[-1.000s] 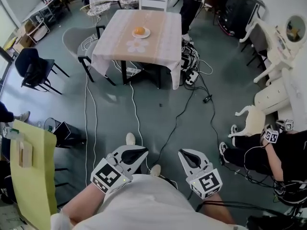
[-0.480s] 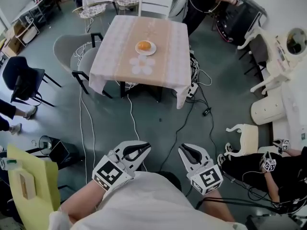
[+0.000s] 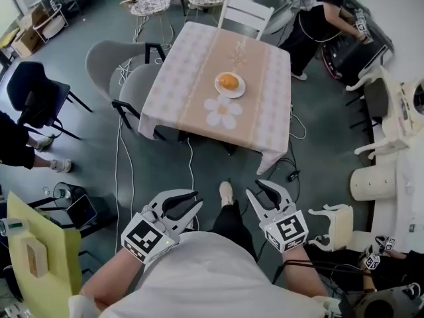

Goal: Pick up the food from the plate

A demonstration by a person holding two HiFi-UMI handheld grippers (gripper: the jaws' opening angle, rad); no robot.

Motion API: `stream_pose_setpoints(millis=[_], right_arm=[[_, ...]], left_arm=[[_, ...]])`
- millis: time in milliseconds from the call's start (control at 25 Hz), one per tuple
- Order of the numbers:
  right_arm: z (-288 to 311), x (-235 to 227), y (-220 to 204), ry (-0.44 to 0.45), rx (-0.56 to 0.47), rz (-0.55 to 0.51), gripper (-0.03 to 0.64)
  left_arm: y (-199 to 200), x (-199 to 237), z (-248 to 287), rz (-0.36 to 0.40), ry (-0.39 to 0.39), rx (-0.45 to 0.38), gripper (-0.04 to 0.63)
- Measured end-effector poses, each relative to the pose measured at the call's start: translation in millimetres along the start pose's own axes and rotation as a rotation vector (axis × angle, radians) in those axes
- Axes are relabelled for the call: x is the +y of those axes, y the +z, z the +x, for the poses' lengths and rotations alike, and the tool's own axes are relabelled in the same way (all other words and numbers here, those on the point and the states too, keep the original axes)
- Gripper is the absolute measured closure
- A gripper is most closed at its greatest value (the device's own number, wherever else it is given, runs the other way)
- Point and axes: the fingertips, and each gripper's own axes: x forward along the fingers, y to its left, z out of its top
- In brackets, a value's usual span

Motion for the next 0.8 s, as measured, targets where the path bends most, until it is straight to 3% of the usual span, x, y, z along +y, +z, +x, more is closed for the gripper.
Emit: stream_pose_setpoints(millis=[280, 480, 800], right_arm=[[115.5, -92.5, 22.8, 0.130, -0.009, -0.110, 0.480], [191.3, -178.3, 34.6, 0.203, 0.019, -0.180, 0.444], [304.9, -272.9, 14.5, 0.258, 0.129, -0.337, 0.355]], left_arm=[[22.4, 89.3, 34.8, -0.082, 0.199, -0.014, 0.531], [68.8, 127.9, 69.8, -0.106, 0.311, -0.035, 0.510], [91.4, 168.4, 103.3, -0.154, 0.475, -0.016, 0.489]])
